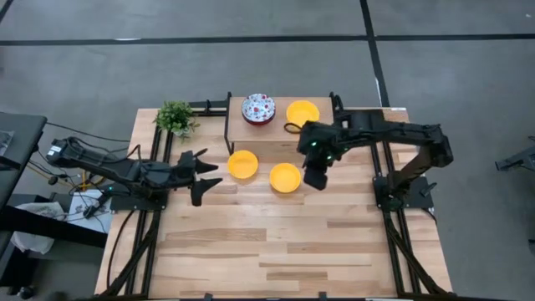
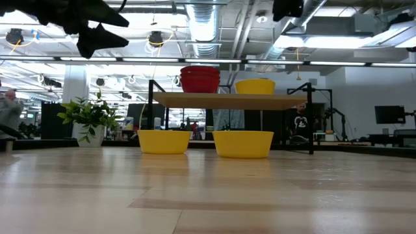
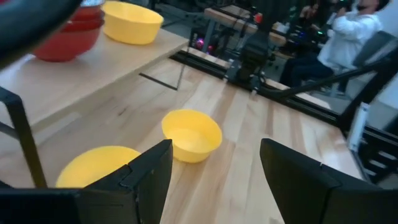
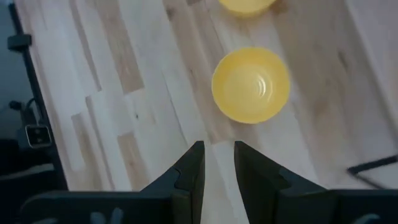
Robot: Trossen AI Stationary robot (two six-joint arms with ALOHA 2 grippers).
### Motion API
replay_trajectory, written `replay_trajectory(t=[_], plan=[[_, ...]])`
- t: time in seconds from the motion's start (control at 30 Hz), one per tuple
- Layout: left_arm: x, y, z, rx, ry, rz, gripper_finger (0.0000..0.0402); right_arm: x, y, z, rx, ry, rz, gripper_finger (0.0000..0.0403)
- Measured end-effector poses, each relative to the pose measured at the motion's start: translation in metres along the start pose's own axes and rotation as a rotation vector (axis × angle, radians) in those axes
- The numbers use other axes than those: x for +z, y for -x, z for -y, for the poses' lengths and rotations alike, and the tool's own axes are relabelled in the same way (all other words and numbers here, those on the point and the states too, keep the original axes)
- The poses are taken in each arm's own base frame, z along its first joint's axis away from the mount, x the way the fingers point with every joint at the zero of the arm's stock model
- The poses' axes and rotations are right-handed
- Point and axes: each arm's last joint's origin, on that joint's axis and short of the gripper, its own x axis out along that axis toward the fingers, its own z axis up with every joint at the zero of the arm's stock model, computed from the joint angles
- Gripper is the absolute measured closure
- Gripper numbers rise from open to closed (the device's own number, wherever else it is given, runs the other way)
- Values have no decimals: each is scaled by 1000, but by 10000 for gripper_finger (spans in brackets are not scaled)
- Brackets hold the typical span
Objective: Pick & Place Mini bowls
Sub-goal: Stack the right yellow bowl on top of the yellow bowl on the shelf
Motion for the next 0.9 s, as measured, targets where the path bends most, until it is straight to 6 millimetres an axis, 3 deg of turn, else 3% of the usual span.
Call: replay_trajectory(t=[0.4,0.73,0.9], plan=[[-7,8,-4,-121,2,-16,160,7,-50,-5,-80,-246,-180,326],[-9,9,-1,-219,-7,-57,160,-22,-88,6,-178,-571,-231,326],[-10,9,0,-274,-9,-82,160,-34,-105,10,-229,-739,-144,326]])
